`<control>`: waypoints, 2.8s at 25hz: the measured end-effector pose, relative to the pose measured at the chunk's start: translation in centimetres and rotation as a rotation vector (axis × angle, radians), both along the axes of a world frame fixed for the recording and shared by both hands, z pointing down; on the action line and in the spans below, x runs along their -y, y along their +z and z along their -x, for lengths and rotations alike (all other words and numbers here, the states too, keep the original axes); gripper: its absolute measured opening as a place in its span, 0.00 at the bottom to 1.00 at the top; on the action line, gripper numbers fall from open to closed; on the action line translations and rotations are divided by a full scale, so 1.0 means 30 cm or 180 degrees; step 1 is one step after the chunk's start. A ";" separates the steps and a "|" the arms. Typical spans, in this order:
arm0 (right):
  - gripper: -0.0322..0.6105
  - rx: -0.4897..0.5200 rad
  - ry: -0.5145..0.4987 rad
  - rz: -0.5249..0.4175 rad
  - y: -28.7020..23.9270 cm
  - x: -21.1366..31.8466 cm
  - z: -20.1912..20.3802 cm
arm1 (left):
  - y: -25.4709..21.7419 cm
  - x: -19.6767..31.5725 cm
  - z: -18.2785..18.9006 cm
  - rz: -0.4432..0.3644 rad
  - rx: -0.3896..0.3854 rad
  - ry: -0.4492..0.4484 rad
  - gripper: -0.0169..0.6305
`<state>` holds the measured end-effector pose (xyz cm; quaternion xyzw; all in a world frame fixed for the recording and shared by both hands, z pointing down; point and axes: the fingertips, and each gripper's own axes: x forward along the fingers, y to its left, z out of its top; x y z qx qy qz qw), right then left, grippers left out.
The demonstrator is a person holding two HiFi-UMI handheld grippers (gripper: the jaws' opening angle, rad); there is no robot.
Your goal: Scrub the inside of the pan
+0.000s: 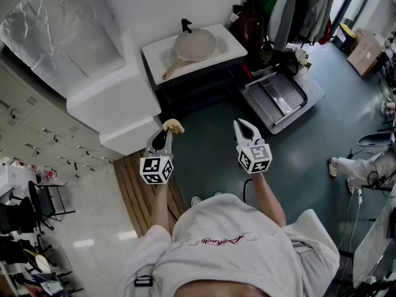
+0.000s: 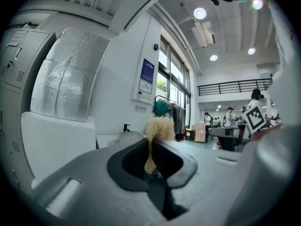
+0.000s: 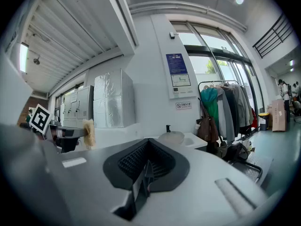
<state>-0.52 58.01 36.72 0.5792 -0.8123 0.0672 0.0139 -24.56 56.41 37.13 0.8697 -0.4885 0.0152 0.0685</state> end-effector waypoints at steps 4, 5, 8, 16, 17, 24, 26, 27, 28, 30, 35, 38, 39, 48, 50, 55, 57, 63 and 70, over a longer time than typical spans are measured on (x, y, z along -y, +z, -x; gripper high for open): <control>0.06 -0.0006 -0.0013 -0.0001 0.009 -0.015 -0.014 | 0.010 -0.016 -0.026 0.0010 0.0007 0.0003 0.06; 0.06 -0.0007 -0.0016 0.0004 0.010 -0.017 -0.017 | 0.010 -0.019 -0.030 0.0014 0.0008 0.0000 0.06; 0.06 0.0008 -0.0014 0.0015 0.009 -0.024 -0.028 | 0.006 -0.025 -0.041 0.0023 0.0016 -0.0010 0.06; 0.06 0.0147 -0.0044 -0.0025 0.008 -0.026 -0.087 | 0.009 -0.030 -0.089 0.0028 0.0019 -0.0055 0.06; 0.06 0.0137 -0.0049 -0.0018 0.010 -0.024 -0.095 | 0.011 -0.028 -0.098 0.0035 0.0021 -0.0056 0.06; 0.06 0.0116 -0.0129 0.0032 0.032 -0.012 -0.153 | 0.037 -0.024 -0.183 0.0089 0.0032 -0.0079 0.06; 0.06 0.0123 -0.0141 0.0038 0.037 -0.007 -0.168 | 0.039 -0.020 -0.202 0.0085 0.0035 -0.0085 0.06; 0.06 0.0131 -0.0141 0.0042 0.040 -0.003 -0.177 | 0.040 -0.017 -0.211 0.0082 0.0035 -0.0088 0.06; 0.06 0.0142 -0.0141 0.0045 0.043 0.000 -0.185 | 0.040 -0.014 -0.220 0.0079 0.0034 -0.0090 0.06; 0.06 0.0153 -0.0149 0.0049 0.047 0.008 -0.197 | 0.041 -0.005 -0.237 0.0074 0.0033 -0.0094 0.06; 0.06 0.0138 -0.0173 0.0065 0.059 0.017 -0.228 | 0.037 0.009 -0.280 0.0065 0.0011 -0.0101 0.06; 0.06 0.0132 -0.0188 0.0086 0.067 0.035 -0.237 | 0.042 0.026 -0.295 0.0071 0.0022 -0.0096 0.06; 0.06 0.0128 -0.0190 0.0086 0.068 0.043 -0.238 | 0.043 0.034 -0.297 0.0074 0.0024 -0.0097 0.06; 0.06 0.0129 -0.0192 0.0032 0.068 0.134 -0.246 | 0.050 0.117 -0.302 0.0068 0.0042 -0.0109 0.06; 0.06 0.0151 -0.0185 0.0035 0.073 0.160 -0.247 | 0.056 0.142 -0.304 0.0072 0.0040 -0.0105 0.06; 0.06 0.0148 -0.0188 0.0054 0.087 0.248 -0.232 | 0.081 0.231 -0.298 0.0101 0.0020 -0.0091 0.06; 0.06 0.0137 -0.0178 0.0076 0.094 0.289 -0.230 | 0.090 0.276 -0.296 0.0122 0.0011 -0.0080 0.06; 0.06 0.0108 -0.0141 0.0102 0.111 0.433 -0.217 | 0.107 0.426 -0.282 0.0129 -0.0014 -0.0049 0.06; 0.06 0.0068 -0.0125 0.0083 0.079 0.644 -0.181 | 0.096 0.631 -0.246 0.0130 -0.0071 -0.0051 0.06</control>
